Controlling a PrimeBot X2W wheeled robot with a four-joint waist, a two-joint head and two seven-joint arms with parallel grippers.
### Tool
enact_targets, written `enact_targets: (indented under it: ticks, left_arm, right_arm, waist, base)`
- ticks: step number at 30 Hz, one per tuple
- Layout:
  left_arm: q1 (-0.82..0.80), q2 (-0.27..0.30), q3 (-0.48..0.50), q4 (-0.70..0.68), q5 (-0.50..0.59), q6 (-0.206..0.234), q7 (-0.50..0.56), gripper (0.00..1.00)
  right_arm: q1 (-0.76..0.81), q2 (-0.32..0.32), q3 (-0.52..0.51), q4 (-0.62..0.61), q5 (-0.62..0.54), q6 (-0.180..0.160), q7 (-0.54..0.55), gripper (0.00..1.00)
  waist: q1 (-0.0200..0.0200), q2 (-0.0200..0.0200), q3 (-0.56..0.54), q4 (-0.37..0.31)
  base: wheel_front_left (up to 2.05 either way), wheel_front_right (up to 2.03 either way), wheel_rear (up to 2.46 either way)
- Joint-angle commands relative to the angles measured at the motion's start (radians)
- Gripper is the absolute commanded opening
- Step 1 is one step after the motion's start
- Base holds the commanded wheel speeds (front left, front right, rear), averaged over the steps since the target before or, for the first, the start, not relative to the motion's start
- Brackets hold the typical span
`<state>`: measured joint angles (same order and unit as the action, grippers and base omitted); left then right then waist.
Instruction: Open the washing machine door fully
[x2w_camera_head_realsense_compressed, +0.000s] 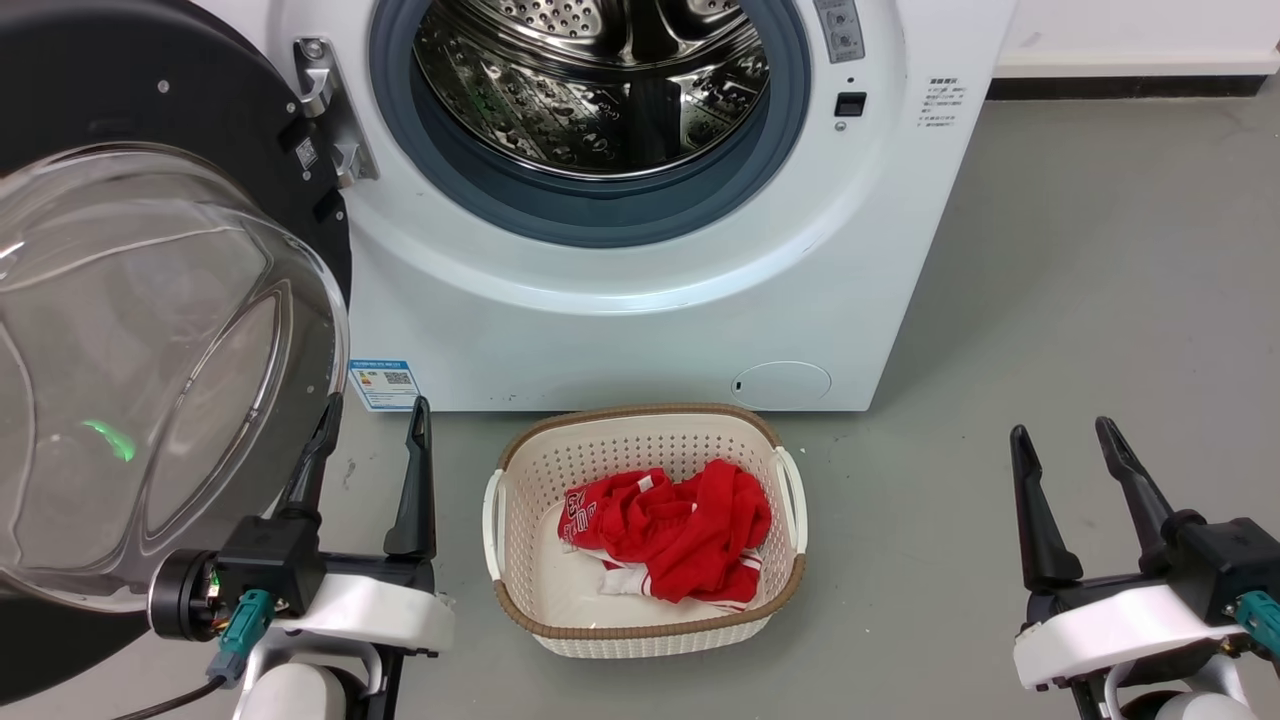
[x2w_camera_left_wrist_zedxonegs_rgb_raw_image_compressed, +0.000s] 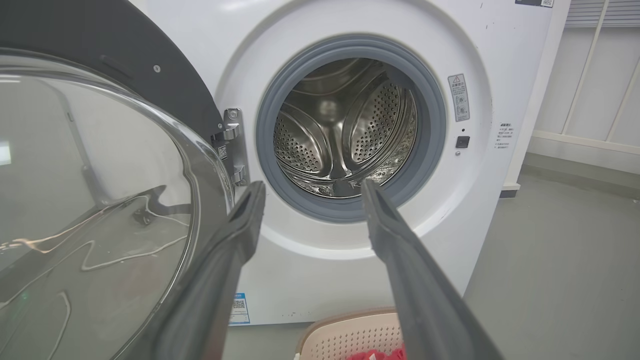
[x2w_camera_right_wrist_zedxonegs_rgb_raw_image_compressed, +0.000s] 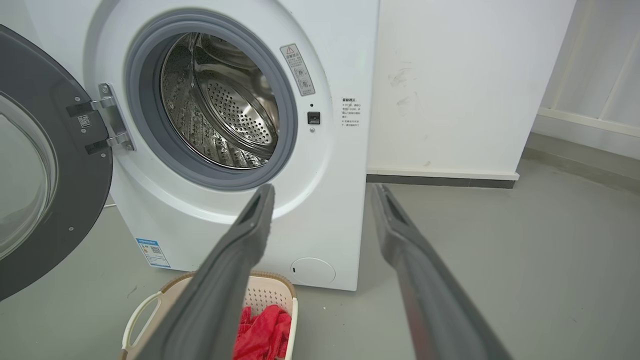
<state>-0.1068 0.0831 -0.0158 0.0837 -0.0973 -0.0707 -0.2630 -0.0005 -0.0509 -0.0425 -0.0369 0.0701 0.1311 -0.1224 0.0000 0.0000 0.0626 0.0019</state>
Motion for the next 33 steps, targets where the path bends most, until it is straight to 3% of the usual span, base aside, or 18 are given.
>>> enact_targets:
  ticks: [1, 18, 19, 22, 33]
  left_arm:
    - [0.008, -0.003, 0.004, 0.001, 0.007, -0.001, -0.002, 1.0]
    - [0.008, -0.014, 0.012, 0.006, 0.009, -0.018, -0.002, 1.0]
    - [0.002, -0.011, 0.012, 0.005, 0.005, -0.014, 0.0, 0.0]
    - [0.015, -0.014, 0.013, 0.034, 0.001, -0.014, 0.003, 0.0]
    - [0.007, -0.017, 0.036, 0.057, -0.224, -0.021, 0.064, 0.0]
  right_arm:
    - [-0.007, 0.002, 0.002, 0.0, 0.001, -0.001, -0.002, 1.0]
    - [-0.009, 0.001, 0.01, 0.019, 0.014, -0.001, -0.01, 1.0]
    - [0.0, 0.0, 0.009, 0.017, 0.011, 0.0, -0.004, 0.0]
    - [0.012, 0.0, 0.01, 0.043, 0.014, 0.0, -0.001, 0.0]
    - [-0.006, -0.012, 0.014, 0.075, 0.257, 0.0, 0.022, 0.0]
  waist:
    - [0.0, 0.0, 0.0, 0.001]
    - [0.0, 0.0, -0.002, 0.006]
    - [0.0, 0.0, -0.003, 0.006]
    - [0.0, 0.0, -0.003, 0.006]
    - [0.0, 0.0, -0.008, 0.006]
  base:
    - [0.0, 0.0, 0.0]
    - [0.0, 0.0, 0.0]
    - [0.0, 0.0, 0.0]
    - [0.0, 0.0, 0.0]
    - [0.0, 0.0, 0.0]
